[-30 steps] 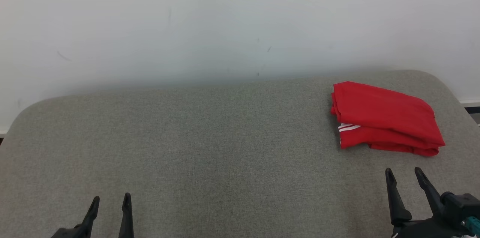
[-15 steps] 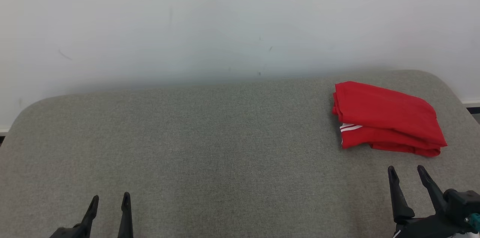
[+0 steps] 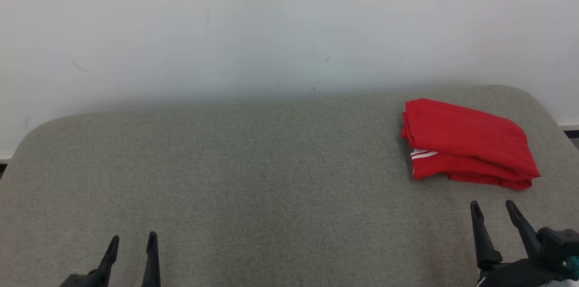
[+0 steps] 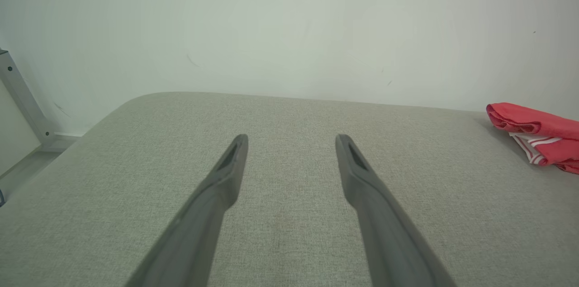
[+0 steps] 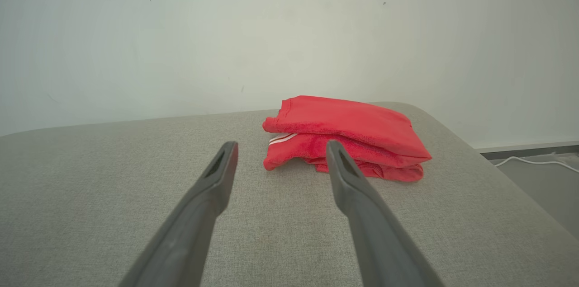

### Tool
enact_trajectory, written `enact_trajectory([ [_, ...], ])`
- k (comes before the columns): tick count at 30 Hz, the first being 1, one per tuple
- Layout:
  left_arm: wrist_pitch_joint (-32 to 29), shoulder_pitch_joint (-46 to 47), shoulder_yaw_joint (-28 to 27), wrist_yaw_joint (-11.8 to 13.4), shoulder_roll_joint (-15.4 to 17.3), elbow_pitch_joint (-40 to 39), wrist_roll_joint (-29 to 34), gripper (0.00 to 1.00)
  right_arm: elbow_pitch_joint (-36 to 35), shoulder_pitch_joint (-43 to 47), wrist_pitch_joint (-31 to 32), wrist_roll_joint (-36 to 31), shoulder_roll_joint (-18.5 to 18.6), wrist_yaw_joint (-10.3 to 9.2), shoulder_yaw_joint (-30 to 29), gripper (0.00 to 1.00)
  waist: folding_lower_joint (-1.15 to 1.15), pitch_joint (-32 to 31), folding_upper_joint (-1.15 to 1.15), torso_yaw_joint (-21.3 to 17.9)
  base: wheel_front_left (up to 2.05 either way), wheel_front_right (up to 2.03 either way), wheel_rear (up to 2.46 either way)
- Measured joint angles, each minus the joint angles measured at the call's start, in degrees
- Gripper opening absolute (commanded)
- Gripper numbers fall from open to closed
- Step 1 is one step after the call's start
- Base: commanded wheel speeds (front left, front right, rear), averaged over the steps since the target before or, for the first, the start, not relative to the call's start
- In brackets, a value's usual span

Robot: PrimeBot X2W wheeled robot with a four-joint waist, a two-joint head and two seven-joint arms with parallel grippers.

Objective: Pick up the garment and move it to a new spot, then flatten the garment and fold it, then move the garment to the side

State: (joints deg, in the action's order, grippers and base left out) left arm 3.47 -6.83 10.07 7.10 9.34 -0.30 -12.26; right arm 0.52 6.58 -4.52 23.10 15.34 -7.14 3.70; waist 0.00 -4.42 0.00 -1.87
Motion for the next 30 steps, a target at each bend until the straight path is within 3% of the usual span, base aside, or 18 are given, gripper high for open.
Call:
enact_trajectory([
  [12, -0.41, 0.02, 0.07, -0.04, 0.09, 0.09, -0.15, 1.0, 0.98, -0.1, 0.05, 0.07, 0.24, 0.02, -0.25, 1.0, 0.0, -0.15, 0.0, 0.19, 0.0, 0.0, 0.0],
  [13, -0.41, 0.02, 0.07, -0.05, 0.11, 0.09, -0.16, 0.0, 1.03, -0.11, 0.05, 0.07, 0.25, 0.03, -0.25, 0.0, 0.0, -0.17, 0.0, 0.22, 0.0, 0.0, 0.0],
  [22, -0.51, -1.4, 0.25, -0.13, -1.36, 3.76, -0.66, 0.0, 4.87, 2.3, 0.52, 0.74, -2.27, 0.13, 0.6, 0.0, 0.0, -0.13, 0.0, 0.27, 0.0, 0.0, 0.0],
  [30, -1.51, -1.12, -1.07, -1.15, -1.88, 5.04, -6.59, 0.0, 5.44, 1.92, 1.53, 6.1, -3.0, 1.1, -0.47, 0.0, 0.0, 0.33, 0.0, 0.42, 0.0, 0.0, 0.0],
])
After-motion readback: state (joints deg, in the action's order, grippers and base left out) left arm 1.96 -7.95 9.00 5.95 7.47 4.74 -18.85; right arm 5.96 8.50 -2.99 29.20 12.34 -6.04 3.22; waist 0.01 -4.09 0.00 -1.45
